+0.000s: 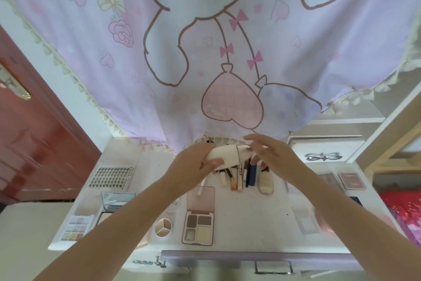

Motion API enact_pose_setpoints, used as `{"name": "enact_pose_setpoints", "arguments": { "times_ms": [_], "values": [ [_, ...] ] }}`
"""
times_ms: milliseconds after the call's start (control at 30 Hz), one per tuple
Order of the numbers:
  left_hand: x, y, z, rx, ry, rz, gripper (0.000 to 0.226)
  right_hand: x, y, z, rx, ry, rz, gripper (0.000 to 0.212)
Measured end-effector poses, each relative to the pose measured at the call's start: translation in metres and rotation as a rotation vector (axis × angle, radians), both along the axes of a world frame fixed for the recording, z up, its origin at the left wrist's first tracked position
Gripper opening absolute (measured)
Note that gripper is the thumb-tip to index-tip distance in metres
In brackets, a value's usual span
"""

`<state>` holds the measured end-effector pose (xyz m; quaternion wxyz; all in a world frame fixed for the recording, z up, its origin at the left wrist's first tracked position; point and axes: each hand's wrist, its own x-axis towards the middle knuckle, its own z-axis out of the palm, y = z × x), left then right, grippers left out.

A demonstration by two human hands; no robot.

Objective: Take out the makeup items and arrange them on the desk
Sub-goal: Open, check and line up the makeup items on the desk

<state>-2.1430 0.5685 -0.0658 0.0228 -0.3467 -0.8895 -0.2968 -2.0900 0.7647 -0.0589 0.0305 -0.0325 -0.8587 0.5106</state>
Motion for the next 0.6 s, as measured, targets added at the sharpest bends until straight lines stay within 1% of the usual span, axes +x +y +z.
{"name": "enact_pose_setpoints", "arguments": {
  "times_ms": [67, 100, 133, 167, 200, 267, 300, 333, 400, 433, 500, 533, 567, 600],
  "values": [
    [0.000, 0.001, -0.005, -0.031, 0.266, 0.008, 0.033, -0.001, -0.002, 0.004, -0.309, -0.334, -0.108, 0.036],
    [0.000, 0.002, -0.012, -0.032, 0.406, -0.010, 0.034, -0.001, -0.003, 0.005, -0.382, -0.432, -0.107, 0.043],
    [0.000, 0.003, -0.020, -0.008, 0.533, -0.028, 0.034, 0.000, -0.004, 0.003, -0.427, -0.459, -0.090, 0.043],
    [-0.001, 0.004, -0.028, 0.021, 0.616, -0.051, 0.033, 0.001, -0.006, 0.000, -0.460, -0.426, -0.068, 0.039],
    [-0.001, 0.004, -0.034, 0.046, 0.660, -0.075, 0.033, 0.003, -0.007, -0.004, -0.472, -0.360, -0.050, 0.030],
    [-0.002, 0.003, -0.039, 0.096, 0.680, -0.092, 0.038, 0.006, -0.004, -0.011, -0.370, -0.195, -0.009, 0.013],
    [-0.003, 0.001, -0.041, 0.115, 0.665, -0.084, 0.041, 0.007, -0.001, -0.014, -0.320, -0.129, 0.016, 0.018],
    [-0.002, -0.001, -0.042, 0.136, 0.650, -0.071, 0.043, 0.009, 0.002, -0.016, -0.310, -0.088, 0.044, 0.027],
    [-0.001, -0.003, -0.045, 0.172, 0.623, -0.048, 0.043, 0.011, 0.007, -0.022, -0.372, -0.059, 0.088, 0.039],
    [-0.001, -0.004, -0.047, 0.186, 0.616, -0.043, 0.043, 0.011, 0.007, -0.024, -0.446, -0.087, 0.091, 0.037],
    [0.000, -0.004, -0.050, 0.205, 0.623, -0.042, 0.043, 0.007, 0.002, -0.021, -0.634, -0.259, 0.018, 0.020],
    [0.001, -0.004, -0.052, 0.210, 0.633, -0.049, 0.042, 0.006, -0.001, -0.019, -0.670, -0.359, -0.017, 0.018],
    [0.001, -0.004, -0.053, 0.212, 0.646, -0.063, 0.041, 0.005, -0.002, -0.020, -0.656, -0.422, -0.018, 0.024],
    [0.002, -0.004, -0.054, 0.212, 0.660, -0.080, 0.039, 0.005, -0.005, -0.021, -0.635, -0.435, -0.002, 0.023]
  ]
}}
